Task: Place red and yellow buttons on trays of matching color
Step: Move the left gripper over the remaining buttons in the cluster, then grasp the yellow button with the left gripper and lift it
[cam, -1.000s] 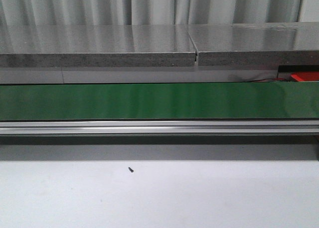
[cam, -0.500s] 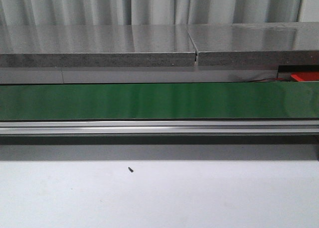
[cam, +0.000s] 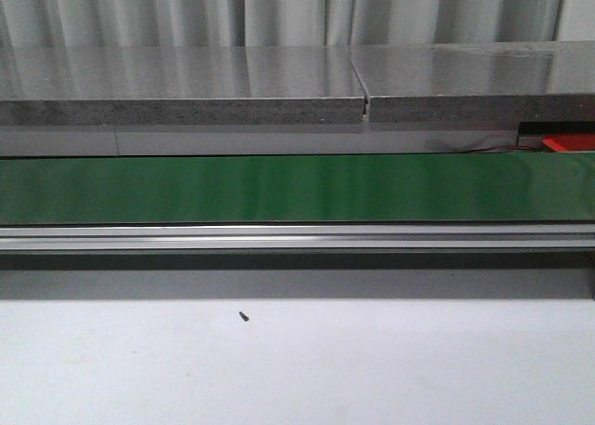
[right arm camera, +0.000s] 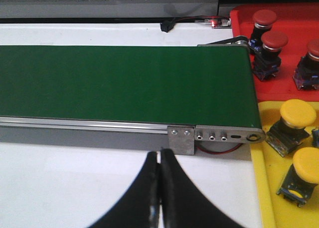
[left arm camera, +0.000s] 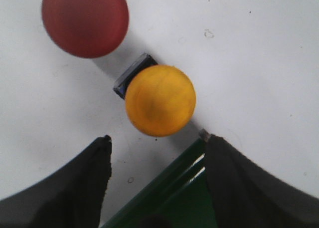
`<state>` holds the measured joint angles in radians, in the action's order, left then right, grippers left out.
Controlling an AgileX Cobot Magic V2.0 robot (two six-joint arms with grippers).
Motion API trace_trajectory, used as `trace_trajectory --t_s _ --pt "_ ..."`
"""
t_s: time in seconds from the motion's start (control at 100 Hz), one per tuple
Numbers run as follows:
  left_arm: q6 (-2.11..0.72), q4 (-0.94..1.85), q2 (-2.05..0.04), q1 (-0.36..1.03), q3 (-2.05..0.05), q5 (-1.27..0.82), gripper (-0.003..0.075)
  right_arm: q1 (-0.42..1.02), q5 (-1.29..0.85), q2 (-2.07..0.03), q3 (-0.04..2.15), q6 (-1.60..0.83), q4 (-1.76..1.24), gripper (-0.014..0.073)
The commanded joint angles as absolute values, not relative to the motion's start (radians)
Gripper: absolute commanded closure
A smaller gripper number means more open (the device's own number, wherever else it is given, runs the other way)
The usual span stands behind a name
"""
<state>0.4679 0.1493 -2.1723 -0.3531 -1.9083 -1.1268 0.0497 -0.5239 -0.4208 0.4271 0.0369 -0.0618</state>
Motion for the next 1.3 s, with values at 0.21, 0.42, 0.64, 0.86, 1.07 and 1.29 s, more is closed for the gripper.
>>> trace_trajectory --t_s 0.21,0.42,0.64,0.86,1.07,1.29 --pt "0.481 0.176 -2.149 -0.354 -1.941 -1.019 0.0323 0.048 -0.449 -0.421 0.451 0.027 -0.067 0.0661" --pt "0.481 0.176 -2.160 -0.354 -1.941 -0.981 0.0323 0.048 -0.449 -0.421 0.451 0.027 -0.067 0.0661" --pt "0.481 0.176 -2.185 -0.354 -1.941 -1.013 0.0449 0.048 -0.449 -0.421 0.451 0.027 -0.067 0.0661" --pt "0.481 0.176 -2.185 -0.354 -1.941 -0.991 0.0612 0.048 -0.449 -0.421 0.451 0.027 -0.067 0.0661" --pt "0.466 0.156 -2.134 -0.353 -1.941 -0.995 0.0716 0.048 -0.449 -0.421 0.451 0.027 -0.067 0.0661" --pt "0.368 0.119 -2.006 -0.353 -1.941 -1.048 0.0729 0.048 -0.449 -0.421 0.451 0.027 -0.067 0.0661"
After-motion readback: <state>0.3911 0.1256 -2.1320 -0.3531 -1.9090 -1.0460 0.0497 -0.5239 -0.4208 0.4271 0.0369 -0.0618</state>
